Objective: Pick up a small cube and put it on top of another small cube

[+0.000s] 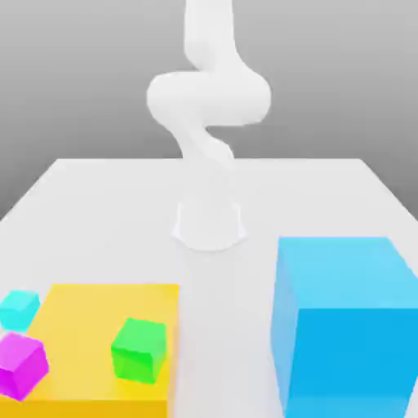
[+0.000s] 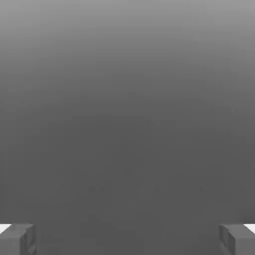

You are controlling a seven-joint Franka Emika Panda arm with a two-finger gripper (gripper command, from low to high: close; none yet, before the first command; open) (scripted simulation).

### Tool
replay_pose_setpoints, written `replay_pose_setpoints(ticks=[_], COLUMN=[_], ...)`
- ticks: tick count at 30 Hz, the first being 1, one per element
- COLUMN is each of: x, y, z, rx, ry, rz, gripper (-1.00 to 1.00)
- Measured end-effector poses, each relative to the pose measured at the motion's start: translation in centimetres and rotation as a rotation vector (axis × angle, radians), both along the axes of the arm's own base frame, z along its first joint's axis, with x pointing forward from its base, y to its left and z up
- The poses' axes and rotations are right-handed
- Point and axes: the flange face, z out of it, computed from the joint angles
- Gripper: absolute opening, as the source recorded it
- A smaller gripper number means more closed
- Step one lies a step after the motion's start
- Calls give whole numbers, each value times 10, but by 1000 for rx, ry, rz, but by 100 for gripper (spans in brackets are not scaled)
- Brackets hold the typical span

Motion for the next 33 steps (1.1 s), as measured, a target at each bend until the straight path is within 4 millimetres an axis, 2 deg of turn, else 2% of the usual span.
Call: replay_pose_setpoints(ticks=[2, 5, 7, 10, 13, 16, 20, 24, 29, 30, 33], x=[23, 46, 54, 56, 46, 26, -27, -72, -83, -84, -83], y=[-29, -74, -105, -152, -197, -237, -291, -308, -312, -311, -312], z=[-36, -91, -129, -188, -248, -308, -387, -461, -525, -535, -535], rx=[50, 124, 172, 246, 320, 395, 502, 590, 608, 608, 608], ry=[57, 133, 181, 247, 310, 369, 435, 508, 523, 523, 522], rz=[-118, -291, -407, -585, -765, -948, -1226, -1441, -1491, -1492, -1492], gripper=[0, 0, 0, 0, 0, 0, 0, 0, 0, -100, -100])
